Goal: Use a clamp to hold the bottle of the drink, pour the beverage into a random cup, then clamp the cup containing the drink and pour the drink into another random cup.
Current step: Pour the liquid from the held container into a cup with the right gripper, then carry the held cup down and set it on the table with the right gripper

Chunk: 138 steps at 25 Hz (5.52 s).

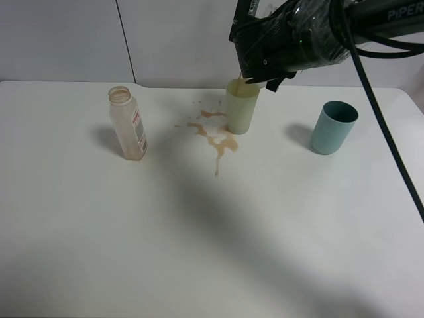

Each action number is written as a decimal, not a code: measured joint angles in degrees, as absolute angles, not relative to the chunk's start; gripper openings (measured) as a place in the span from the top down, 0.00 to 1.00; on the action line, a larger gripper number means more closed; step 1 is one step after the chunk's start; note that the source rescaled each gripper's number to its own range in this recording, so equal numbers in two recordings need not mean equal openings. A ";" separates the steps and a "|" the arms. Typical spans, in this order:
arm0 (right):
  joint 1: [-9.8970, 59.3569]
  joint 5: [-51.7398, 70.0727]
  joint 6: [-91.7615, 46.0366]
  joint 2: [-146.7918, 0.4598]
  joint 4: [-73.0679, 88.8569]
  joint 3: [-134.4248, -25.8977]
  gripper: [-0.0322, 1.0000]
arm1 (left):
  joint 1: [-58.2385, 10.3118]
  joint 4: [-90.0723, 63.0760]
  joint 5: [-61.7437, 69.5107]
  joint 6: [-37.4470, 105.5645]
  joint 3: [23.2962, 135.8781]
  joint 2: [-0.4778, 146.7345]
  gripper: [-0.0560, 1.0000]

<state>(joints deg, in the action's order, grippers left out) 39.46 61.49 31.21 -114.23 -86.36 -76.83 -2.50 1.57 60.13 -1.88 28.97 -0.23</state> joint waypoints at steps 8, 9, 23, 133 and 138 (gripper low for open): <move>39.46 63.50 29.26 -114.23 -86.25 -76.83 0.97 | -2.50 1.57 60.13 -1.88 28.97 -0.23 0.00; 39.46 63.75 28.84 -114.23 -86.25 -76.83 0.97 | -2.50 1.57 60.13 -1.88 28.97 -0.23 0.00; 39.67 65.25 23.50 -114.23 -86.62 -76.83 0.97 | -2.50 1.57 60.13 -1.88 28.97 -0.23 0.00; 42.27 -38.62 7.32 -96.07 -14.93 -28.55 0.97 | -2.50 1.57 60.13 -1.88 28.97 -0.23 0.00; 42.27 -47.39 7.32 -104.34 -14.99 -28.55 0.97 | -2.50 1.57 60.13 -1.88 28.97 -0.23 0.00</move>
